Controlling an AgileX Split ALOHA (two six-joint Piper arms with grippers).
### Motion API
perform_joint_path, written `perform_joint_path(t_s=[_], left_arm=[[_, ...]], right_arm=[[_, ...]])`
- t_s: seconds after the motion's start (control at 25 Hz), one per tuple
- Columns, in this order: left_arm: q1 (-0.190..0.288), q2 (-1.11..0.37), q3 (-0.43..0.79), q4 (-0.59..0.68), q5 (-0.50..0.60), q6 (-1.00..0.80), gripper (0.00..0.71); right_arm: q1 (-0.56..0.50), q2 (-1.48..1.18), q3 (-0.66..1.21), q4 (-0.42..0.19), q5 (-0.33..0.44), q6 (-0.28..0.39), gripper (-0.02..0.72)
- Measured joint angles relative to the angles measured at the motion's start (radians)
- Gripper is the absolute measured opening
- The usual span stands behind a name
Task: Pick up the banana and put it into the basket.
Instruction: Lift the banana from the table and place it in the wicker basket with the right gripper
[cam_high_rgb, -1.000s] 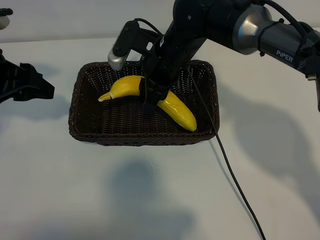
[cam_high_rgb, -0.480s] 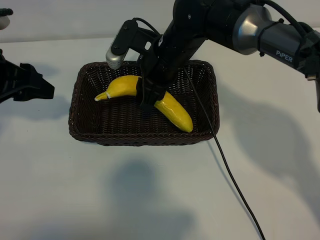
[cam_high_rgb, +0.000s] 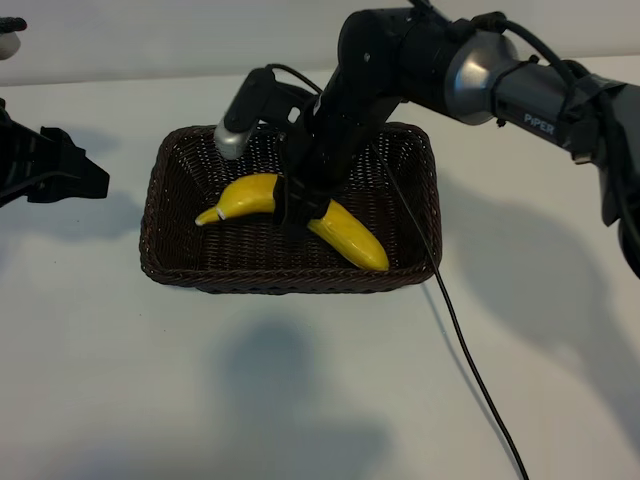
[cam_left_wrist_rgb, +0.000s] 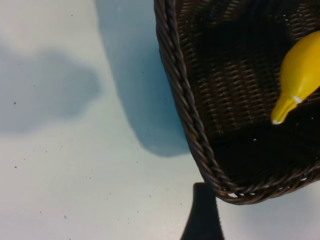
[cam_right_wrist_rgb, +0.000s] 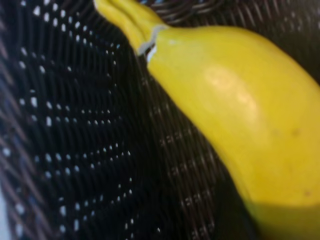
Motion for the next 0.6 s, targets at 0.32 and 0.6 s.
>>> perform_joint_path(t_s=[0.32, 0.6], left_arm=[[0.000, 0.000, 0.000, 0.000, -0.001, 0.001, 0.587], [0.000, 0.000, 0.000, 0.000, -0.001, 0.003, 0.587]], right_arm=[[0.000, 0.025, 0.000, 0.000, -0.015, -0.011, 0.420], [0.000, 0.027, 0.000, 0.018, -0.022, -0.020, 0.420]])
